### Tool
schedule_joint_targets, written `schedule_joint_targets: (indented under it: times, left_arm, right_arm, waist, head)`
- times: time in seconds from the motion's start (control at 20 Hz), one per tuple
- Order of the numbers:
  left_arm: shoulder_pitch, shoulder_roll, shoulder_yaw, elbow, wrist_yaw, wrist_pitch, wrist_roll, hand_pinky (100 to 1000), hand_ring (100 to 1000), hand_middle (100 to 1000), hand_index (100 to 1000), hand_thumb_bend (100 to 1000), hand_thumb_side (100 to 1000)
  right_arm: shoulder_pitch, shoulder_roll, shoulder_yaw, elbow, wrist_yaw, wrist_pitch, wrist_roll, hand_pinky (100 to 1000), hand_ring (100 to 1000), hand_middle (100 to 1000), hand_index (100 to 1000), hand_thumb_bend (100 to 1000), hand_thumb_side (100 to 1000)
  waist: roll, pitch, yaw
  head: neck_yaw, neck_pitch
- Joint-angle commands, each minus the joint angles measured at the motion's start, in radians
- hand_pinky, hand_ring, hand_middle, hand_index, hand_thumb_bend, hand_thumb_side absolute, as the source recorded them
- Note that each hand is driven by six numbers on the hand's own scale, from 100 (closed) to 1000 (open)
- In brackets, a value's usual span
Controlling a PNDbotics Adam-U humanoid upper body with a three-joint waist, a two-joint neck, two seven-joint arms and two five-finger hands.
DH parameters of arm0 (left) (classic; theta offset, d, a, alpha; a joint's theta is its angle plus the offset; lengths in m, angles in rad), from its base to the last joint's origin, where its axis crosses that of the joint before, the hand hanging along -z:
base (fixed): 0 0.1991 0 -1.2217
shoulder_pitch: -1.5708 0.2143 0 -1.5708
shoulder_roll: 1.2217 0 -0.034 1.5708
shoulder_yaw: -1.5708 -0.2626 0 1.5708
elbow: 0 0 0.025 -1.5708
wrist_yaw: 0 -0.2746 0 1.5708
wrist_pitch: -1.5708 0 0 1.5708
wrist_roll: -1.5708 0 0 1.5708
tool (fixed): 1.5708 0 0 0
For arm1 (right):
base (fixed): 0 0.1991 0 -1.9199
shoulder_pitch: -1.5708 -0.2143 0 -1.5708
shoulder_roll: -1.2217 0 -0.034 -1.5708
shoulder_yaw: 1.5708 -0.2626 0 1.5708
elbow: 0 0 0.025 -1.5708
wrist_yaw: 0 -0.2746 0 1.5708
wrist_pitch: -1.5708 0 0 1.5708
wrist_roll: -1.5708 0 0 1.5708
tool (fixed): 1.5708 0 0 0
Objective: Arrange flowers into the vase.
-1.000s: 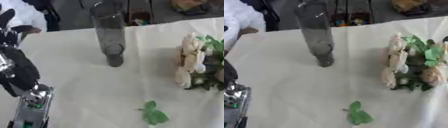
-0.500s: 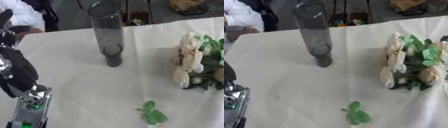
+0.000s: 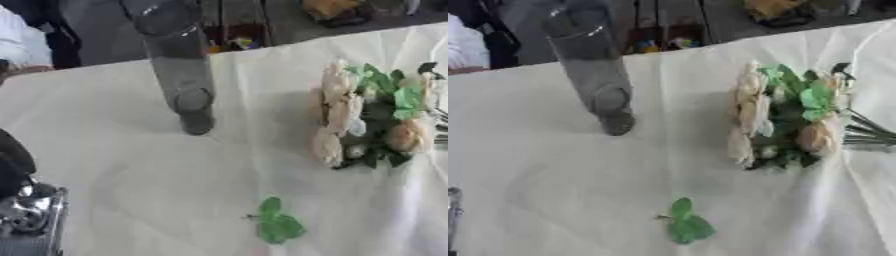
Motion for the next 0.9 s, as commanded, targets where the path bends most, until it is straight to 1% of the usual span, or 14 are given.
schedule_joint_targets:
  times: [0.05,0.3,0.45,0.7,0.75,0.8,0.85,0.9]
  left_arm:
    - [-0.009,0.01,-0.001,-0.017,0.002,-0.003,-0.001,522,738,746,805,242,966]
    - [-0.009,0.012,-0.002,-0.017,0.002,-0.003,-0.002,523,738,746,806,243,965]
    - [-0.01,0.013,-0.002,-0.017,0.003,-0.002,-0.004,524,738,746,806,244,964]
    - [-0.009,0.017,-0.002,-0.017,0.003,-0.002,-0.007,524,739,747,806,244,964]
    - [-0.009,0.018,-0.003,-0.017,0.003,-0.001,-0.008,524,739,747,806,244,964]
    - [-0.009,0.019,-0.003,-0.017,0.003,-0.001,-0.008,524,739,747,806,244,963]
    - [-0.008,0.02,-0.003,-0.017,0.003,-0.001,-0.009,524,739,747,806,244,963]
    - [-0.008,0.021,-0.003,-0.017,0.003,-0.001,-0.009,525,739,747,806,244,963]
  right_arm:
    - [-0.005,-0.043,-0.014,-0.018,-0.013,0.013,-0.003,579,707,581,777,100,931]
    - [-0.001,-0.065,-0.015,-0.018,-0.027,0.058,0.023,586,721,574,788,100,945]
    - [0.005,-0.095,-0.011,-0.018,-0.04,0.097,0.058,598,739,567,805,100,968]
    - [0.036,-0.178,0.01,-0.018,-0.051,0.165,0.127,637,782,560,849,100,995]
    - [0.046,-0.198,0.017,-0.016,-0.053,0.179,0.141,653,800,560,866,100,966]
    - [0.058,-0.219,0.028,-0.007,-0.051,0.192,0.154,665,816,567,876,100,1000]
    - [0.065,-0.24,0.038,0.005,-0.048,0.205,0.167,665,816,567,876,100,1000]
    - [0.073,-0.261,0.049,0.02,-0.043,0.218,0.18,691,847,584,899,146,998]
  waist:
    - [-0.011,-0.024,0.0]
    - [-0.009,-0.027,-0.001]
    - [-0.008,-0.031,0.0]
    - [-0.011,-0.035,0.001]
    - [-0.012,-0.036,0.001]
    - [-0.013,-0.037,0.001]
    - [-0.014,-0.038,0.002]
    - [-0.015,-0.039,0.003]
  head:
    - [-0.036,-0.015]
    - [-0.049,-0.019]
    - [-0.047,-0.019]
    - [-0.036,-0.02]
    - [-0.035,-0.02]
    - [-0.033,-0.02]
    - [-0.032,-0.02]
    - [-0.029,-0.023]
